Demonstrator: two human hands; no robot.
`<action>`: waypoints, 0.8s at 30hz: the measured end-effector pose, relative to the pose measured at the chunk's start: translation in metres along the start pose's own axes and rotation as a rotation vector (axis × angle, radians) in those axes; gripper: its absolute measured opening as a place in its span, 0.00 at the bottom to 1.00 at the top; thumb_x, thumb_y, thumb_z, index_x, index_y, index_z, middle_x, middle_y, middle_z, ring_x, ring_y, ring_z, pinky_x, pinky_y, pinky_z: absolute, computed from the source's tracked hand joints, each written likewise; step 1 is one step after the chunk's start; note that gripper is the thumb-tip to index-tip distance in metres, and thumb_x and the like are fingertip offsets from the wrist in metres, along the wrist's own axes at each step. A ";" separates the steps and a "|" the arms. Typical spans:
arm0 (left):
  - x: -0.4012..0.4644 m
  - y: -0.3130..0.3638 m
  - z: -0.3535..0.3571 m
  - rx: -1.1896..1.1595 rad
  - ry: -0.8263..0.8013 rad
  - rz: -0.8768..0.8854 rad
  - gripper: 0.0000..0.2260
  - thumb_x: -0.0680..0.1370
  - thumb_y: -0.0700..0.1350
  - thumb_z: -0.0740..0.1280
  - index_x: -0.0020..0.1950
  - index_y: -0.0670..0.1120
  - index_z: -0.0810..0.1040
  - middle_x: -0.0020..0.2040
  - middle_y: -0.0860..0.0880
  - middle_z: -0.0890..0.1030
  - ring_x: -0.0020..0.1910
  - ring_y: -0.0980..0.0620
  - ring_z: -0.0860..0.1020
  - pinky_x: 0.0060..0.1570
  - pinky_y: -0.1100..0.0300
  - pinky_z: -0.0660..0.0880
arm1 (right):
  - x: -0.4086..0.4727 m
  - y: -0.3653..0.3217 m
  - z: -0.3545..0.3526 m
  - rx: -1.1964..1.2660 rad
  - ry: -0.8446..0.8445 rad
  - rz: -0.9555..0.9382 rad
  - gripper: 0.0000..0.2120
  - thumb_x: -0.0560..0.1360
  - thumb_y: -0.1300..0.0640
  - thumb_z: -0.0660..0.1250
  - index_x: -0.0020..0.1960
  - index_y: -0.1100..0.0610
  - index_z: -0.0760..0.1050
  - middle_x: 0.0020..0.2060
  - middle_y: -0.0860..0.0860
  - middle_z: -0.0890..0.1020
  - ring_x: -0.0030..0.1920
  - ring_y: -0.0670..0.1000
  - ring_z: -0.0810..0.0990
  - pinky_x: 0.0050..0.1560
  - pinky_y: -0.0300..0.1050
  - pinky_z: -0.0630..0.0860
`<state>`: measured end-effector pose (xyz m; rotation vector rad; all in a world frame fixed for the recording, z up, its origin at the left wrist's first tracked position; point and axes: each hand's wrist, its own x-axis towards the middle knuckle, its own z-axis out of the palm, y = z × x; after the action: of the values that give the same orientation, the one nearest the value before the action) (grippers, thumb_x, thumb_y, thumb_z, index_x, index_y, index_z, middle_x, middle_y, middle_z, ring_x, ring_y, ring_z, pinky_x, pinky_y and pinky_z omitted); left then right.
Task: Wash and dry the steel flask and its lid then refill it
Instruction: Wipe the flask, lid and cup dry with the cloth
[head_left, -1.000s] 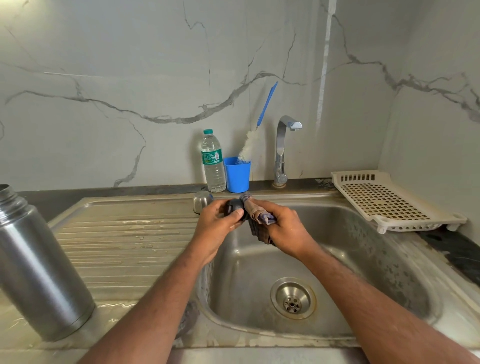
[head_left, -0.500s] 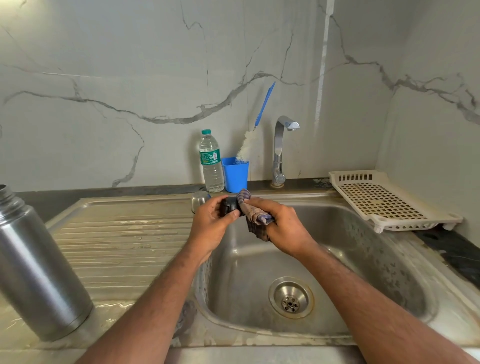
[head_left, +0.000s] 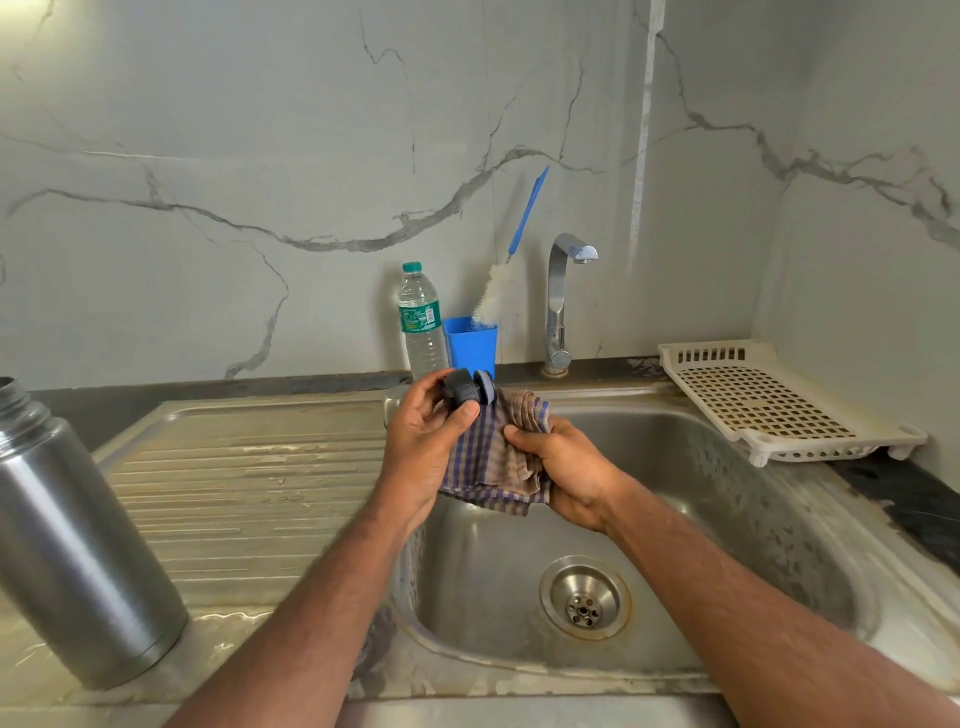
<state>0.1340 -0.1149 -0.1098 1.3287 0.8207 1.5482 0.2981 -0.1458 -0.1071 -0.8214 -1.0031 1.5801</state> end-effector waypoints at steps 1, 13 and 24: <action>0.001 -0.001 -0.001 0.036 0.026 0.022 0.22 0.73 0.36 0.76 0.66 0.44 0.77 0.60 0.45 0.84 0.62 0.45 0.82 0.66 0.42 0.76 | 0.000 0.001 -0.001 -0.046 -0.003 -0.010 0.12 0.83 0.66 0.60 0.62 0.63 0.78 0.54 0.60 0.86 0.52 0.57 0.86 0.54 0.52 0.84; 0.001 -0.008 -0.003 0.528 -0.058 0.246 0.26 0.70 0.36 0.79 0.63 0.55 0.76 0.57 0.50 0.84 0.57 0.54 0.83 0.62 0.52 0.79 | 0.007 0.011 -0.009 -0.791 0.176 -0.125 0.08 0.82 0.58 0.65 0.56 0.51 0.82 0.49 0.50 0.86 0.52 0.50 0.85 0.62 0.58 0.79; -0.001 -0.007 -0.007 0.418 -0.151 0.078 0.25 0.72 0.34 0.77 0.67 0.46 0.78 0.58 0.50 0.85 0.59 0.52 0.83 0.62 0.53 0.79 | 0.005 0.006 -0.011 -0.962 0.198 -0.096 0.10 0.80 0.62 0.62 0.50 0.52 0.81 0.46 0.51 0.85 0.49 0.51 0.83 0.50 0.48 0.80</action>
<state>0.1286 -0.1128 -0.1183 1.7736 1.0434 1.3576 0.3040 -0.1393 -0.1171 -1.5029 -1.6401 0.8488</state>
